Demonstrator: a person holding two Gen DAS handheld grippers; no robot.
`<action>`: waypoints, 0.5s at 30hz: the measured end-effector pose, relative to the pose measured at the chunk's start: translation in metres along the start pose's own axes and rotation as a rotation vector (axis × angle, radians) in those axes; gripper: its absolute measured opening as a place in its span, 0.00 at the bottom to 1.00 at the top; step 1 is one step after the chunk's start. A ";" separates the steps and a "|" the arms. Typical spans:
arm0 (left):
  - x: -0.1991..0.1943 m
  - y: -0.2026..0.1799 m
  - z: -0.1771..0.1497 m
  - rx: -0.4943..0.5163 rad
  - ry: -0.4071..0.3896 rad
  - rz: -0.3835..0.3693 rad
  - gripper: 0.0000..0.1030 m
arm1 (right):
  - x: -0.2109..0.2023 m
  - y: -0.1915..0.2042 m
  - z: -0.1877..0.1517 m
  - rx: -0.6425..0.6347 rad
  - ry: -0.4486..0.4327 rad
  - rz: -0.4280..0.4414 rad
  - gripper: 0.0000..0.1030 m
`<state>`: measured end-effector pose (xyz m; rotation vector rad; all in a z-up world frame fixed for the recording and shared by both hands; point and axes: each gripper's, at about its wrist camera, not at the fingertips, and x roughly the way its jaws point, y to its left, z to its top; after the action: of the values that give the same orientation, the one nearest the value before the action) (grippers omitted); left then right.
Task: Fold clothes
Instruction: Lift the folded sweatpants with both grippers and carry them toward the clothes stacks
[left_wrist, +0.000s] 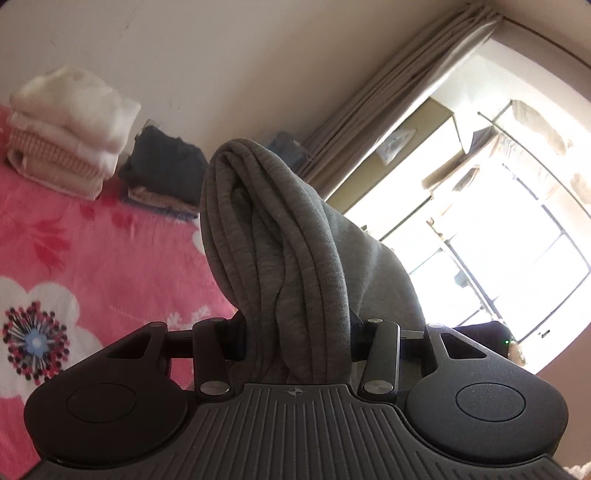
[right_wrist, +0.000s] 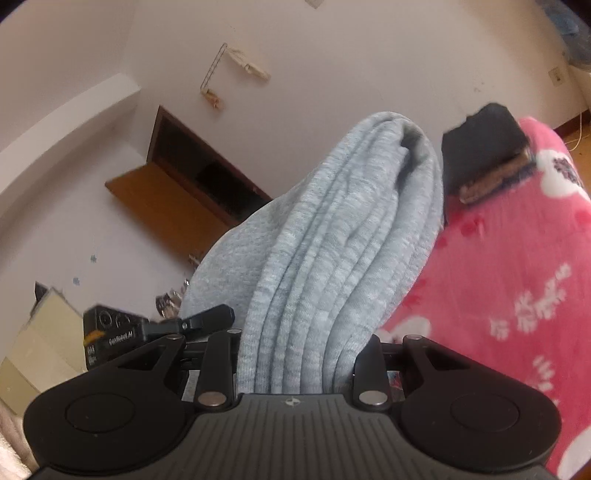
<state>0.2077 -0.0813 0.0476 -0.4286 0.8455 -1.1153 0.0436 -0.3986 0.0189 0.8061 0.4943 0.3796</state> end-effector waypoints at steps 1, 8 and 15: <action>-0.003 0.001 0.008 -0.016 0.006 -0.003 0.43 | 0.002 0.009 0.007 0.010 0.002 -0.011 0.31; -0.001 0.036 0.070 -0.010 0.108 -0.047 0.43 | 0.039 0.046 0.030 0.112 0.003 -0.138 0.31; 0.009 0.086 0.130 -0.132 0.204 -0.019 0.43 | 0.102 0.046 0.073 0.264 0.072 -0.242 0.31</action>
<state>0.3622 -0.0676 0.0668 -0.4376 1.1011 -1.1372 0.1616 -0.3611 0.0690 0.9773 0.7113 0.1200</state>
